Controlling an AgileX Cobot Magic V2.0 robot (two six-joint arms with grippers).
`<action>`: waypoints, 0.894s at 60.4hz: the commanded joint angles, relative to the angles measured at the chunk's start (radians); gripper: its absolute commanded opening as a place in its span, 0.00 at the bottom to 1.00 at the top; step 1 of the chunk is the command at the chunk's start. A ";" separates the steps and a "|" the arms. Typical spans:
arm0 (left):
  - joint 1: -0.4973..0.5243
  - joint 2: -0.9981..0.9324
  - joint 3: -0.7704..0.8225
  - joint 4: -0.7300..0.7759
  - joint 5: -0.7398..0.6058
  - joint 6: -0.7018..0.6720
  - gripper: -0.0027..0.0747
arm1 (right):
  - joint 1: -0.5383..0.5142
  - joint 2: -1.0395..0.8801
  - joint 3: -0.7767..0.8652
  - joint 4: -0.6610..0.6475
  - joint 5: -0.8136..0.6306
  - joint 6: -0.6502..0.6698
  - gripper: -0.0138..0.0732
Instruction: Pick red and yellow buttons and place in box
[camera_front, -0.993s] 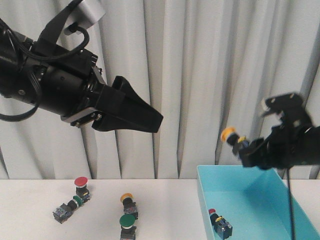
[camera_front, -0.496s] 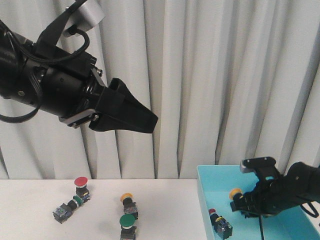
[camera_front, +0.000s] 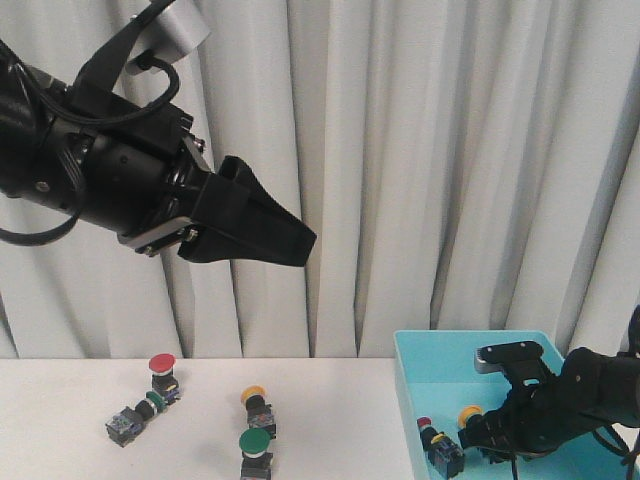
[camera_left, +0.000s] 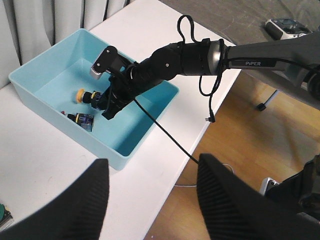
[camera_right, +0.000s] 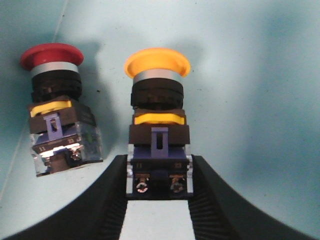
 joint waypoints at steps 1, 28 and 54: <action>-0.005 -0.038 -0.025 -0.041 -0.020 -0.010 0.52 | -0.005 -0.054 -0.030 -0.011 -0.045 -0.002 0.24; -0.005 -0.038 -0.025 -0.041 -0.020 -0.010 0.52 | -0.005 -0.054 -0.030 -0.017 -0.041 -0.002 0.47; -0.005 -0.038 -0.025 -0.041 -0.020 -0.010 0.52 | -0.005 -0.093 -0.030 -0.020 -0.047 -0.002 0.60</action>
